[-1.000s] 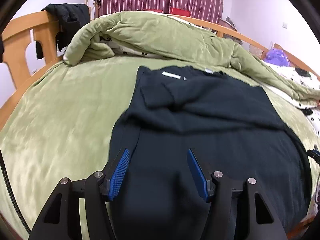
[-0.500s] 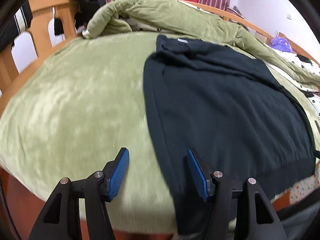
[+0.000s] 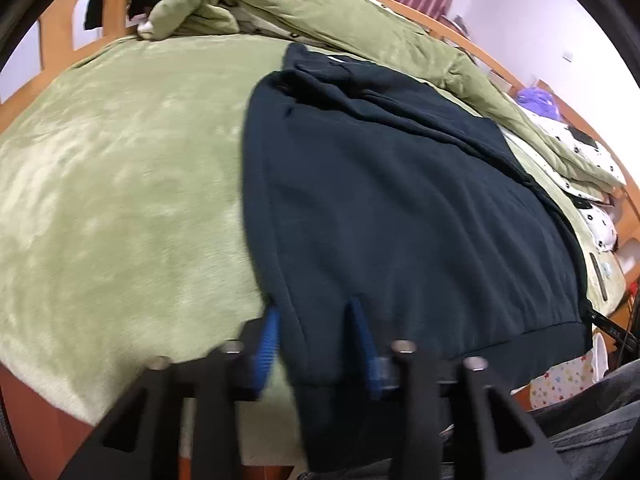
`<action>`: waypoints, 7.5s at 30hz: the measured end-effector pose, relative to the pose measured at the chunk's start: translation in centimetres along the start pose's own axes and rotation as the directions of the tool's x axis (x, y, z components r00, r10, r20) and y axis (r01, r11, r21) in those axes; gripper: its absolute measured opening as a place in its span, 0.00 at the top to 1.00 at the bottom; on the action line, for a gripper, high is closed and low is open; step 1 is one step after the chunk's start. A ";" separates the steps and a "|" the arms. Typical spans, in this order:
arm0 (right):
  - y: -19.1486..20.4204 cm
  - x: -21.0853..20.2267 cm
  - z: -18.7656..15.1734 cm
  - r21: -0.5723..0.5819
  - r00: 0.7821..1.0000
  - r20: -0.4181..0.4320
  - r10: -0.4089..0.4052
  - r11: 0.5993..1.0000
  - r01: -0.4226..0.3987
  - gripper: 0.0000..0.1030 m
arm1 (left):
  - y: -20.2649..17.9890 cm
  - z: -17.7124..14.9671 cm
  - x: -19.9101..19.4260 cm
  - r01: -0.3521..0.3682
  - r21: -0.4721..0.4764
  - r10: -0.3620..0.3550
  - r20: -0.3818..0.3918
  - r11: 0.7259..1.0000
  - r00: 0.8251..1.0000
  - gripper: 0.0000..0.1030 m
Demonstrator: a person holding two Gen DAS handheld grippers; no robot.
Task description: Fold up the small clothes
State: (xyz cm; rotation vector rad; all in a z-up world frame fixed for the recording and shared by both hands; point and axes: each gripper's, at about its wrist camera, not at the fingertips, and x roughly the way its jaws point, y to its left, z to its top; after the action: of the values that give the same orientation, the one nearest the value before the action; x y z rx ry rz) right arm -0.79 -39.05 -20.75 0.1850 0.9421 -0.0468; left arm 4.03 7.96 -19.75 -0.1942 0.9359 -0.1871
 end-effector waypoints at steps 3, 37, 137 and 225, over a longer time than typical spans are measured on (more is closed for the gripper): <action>0.3 -0.6 0.5 -0.022 1.000 0.022 0.021 1.000 -0.020 0.89 | -0.5 0.8 -0.2 0.000 0.004 0.000 0.023 1.000 1.000 0.92; 0.8 -4.6 19.1 0.155 0.915 0.380 0.137 0.966 -0.209 0.90 | -3.2 18.8 -2.4 0.008 -0.024 0.000 0.311 1.000 0.950 0.92; 2.9 9.2 16.3 0.007 0.994 0.063 -0.088 0.996 0.087 0.45 | -1.8 15.2 8.7 0.008 -0.097 -0.003 0.054 0.995 0.999 0.22; 2.1 0.9 6.6 0.054 0.996 0.079 0.028 0.998 -0.033 0.88 | -2.1 4.2 2.0 -0.051 -0.019 0.053 0.106 0.999 0.993 0.83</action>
State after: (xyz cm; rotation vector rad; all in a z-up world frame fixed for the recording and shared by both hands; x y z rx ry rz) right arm 5.25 -38.15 -17.41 0.2471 0.8599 -0.0516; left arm 8.48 5.75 -18.33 -0.1928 0.8356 -0.1197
